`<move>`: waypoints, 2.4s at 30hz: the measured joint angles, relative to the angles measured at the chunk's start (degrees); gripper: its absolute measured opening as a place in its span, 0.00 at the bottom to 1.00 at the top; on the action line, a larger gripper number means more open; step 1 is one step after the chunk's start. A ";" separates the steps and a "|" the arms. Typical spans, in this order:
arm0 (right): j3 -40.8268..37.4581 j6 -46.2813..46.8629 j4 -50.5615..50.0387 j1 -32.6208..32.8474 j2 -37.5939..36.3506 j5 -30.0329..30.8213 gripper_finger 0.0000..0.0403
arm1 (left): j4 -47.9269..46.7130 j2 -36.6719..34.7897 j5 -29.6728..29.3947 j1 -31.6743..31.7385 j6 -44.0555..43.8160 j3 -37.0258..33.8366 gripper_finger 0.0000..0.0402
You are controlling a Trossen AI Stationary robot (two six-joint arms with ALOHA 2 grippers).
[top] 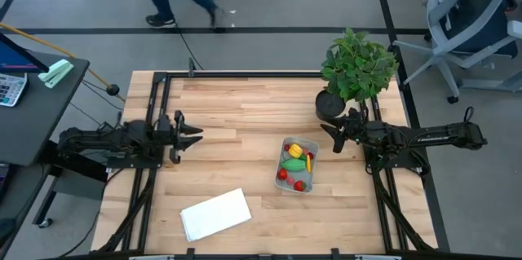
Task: Pick and placing Produce into tupperware
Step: Return to Home Position
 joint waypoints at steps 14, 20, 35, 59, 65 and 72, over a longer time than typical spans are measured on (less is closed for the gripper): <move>1.18 -0.09 -1.80 -0.01 0.02 0.00 0.40 | -4.64 2.22 1.28 0.00 -0.15 0.02 0.32; 1.49 -0.07 -1.79 -0.02 0.13 0.00 0.40 | -4.62 2.25 1.31 -0.02 -0.15 0.00 0.33; 1.53 -0.07 -1.81 -0.02 0.13 0.00 0.40 | -4.62 2.25 1.29 -0.02 -0.14 0.00 0.34; 1.64 -0.07 -1.79 -0.02 0.13 0.00 0.40 | -4.63 2.25 1.29 0.00 -0.13 0.00 0.36; 1.64 -0.07 -1.79 0.00 0.13 0.00 0.40 | -4.62 2.25 1.29 -0.01 -0.12 0.00 0.35; 1.64 -0.07 -1.79 0.00 0.13 0.00 0.40 | -4.62 2.25 1.29 -0.01 -0.15 0.00 0.34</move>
